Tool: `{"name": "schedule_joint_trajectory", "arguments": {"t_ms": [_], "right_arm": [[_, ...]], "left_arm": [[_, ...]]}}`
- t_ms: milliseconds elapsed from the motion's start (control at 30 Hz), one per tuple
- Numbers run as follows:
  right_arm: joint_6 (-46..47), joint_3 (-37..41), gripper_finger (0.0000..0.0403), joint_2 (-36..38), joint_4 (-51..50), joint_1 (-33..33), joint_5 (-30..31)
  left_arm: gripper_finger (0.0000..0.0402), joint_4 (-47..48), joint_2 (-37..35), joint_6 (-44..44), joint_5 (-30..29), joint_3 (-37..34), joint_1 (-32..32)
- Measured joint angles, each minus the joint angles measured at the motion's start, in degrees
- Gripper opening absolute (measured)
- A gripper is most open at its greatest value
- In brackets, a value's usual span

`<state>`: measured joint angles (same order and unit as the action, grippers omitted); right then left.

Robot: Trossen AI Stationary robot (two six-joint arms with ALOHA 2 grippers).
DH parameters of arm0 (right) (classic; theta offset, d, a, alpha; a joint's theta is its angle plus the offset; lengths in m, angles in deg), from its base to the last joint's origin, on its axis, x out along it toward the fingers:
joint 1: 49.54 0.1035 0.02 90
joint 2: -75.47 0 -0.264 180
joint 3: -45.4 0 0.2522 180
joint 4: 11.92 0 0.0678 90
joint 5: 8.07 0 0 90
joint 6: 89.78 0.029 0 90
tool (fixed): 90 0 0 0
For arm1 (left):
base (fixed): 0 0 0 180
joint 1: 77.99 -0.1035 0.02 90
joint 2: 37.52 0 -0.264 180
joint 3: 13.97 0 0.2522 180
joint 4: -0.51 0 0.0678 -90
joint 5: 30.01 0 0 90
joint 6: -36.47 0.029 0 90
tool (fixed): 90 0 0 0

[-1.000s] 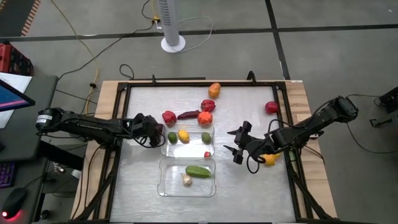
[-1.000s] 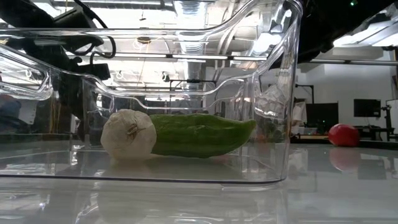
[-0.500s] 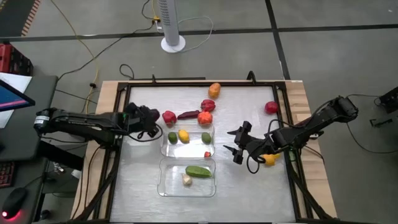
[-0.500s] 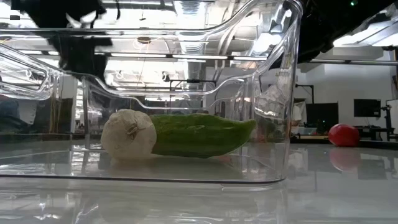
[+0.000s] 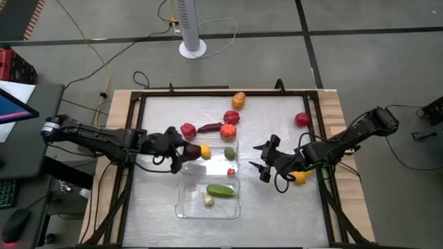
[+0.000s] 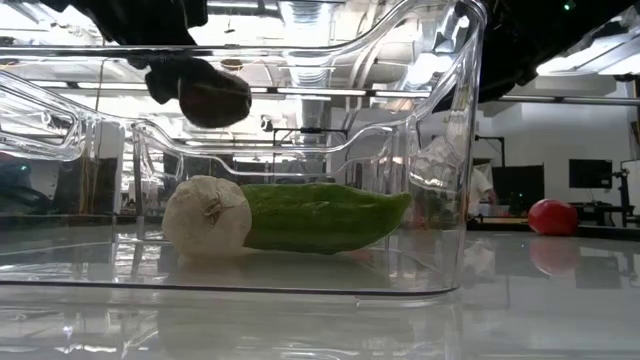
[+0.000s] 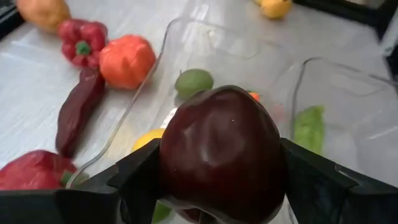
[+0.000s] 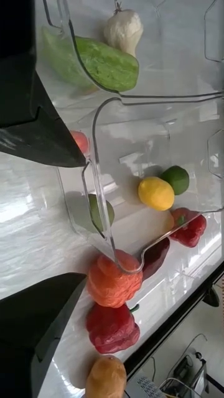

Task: Sort produce into baskets
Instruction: Put the apple into the top transparent bin, then put the red chilli pepper into the bottom transparent bin

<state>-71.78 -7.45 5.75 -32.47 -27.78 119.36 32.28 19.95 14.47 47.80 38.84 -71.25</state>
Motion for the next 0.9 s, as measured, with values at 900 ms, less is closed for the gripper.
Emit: {"name": "schedule_joint_trajectory", "arguments": {"t_ms": [900], "right_arm": [[-0.52,-0.02,0.0317,-0.02,0.57,-0.63,0.06]], "left_arm": [[0.0359,20.16,10.19,6.27,6.88,13.01,-31.44]]}}
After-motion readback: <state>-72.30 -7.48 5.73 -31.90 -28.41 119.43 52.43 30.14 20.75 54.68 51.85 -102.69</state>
